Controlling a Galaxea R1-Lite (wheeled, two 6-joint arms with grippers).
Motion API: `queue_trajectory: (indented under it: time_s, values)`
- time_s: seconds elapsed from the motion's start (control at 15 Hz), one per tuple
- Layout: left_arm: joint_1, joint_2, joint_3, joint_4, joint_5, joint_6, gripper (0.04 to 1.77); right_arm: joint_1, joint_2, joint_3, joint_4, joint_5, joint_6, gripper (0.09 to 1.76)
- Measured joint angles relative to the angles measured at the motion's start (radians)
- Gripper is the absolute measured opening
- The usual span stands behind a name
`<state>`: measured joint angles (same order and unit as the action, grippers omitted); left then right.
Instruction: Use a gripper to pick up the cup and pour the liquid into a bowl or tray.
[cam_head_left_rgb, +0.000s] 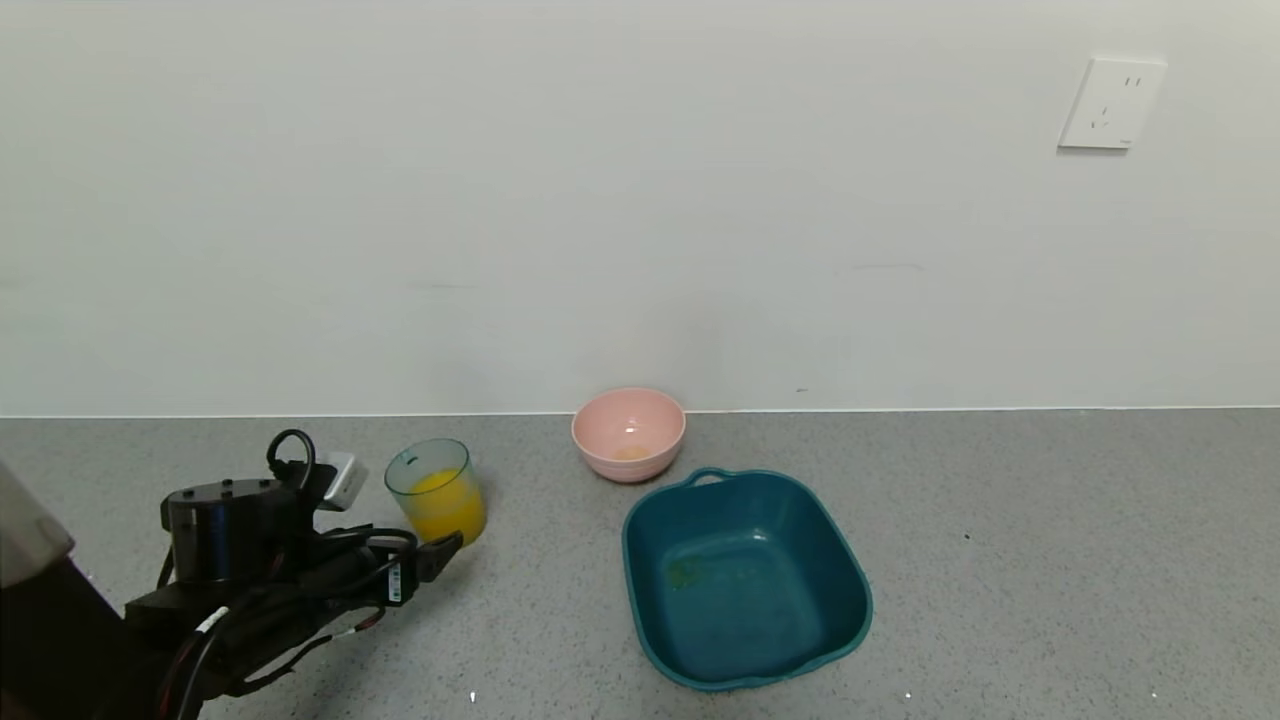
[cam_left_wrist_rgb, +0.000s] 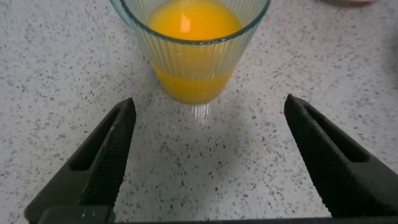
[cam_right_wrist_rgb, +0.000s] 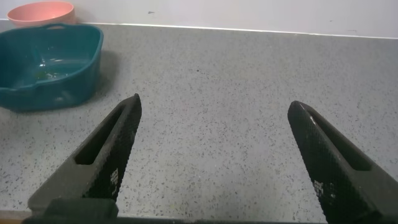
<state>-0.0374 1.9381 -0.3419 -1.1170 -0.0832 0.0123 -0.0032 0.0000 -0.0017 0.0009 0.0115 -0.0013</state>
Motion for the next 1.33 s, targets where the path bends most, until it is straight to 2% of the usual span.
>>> queue_trajectory:
  time_s: [0.87,1.33]
  values:
    - [0.011,0.203,-0.217,-0.01,0.013,0.005,1.72,0.0,0.0,0.0,-0.001,0.0,0.0,1.71]
    - [0.002,0.273,-0.297,-0.064,0.042,0.006,1.72,0.0,0.0,0.0,-0.001,0.0,0.0,1.71]
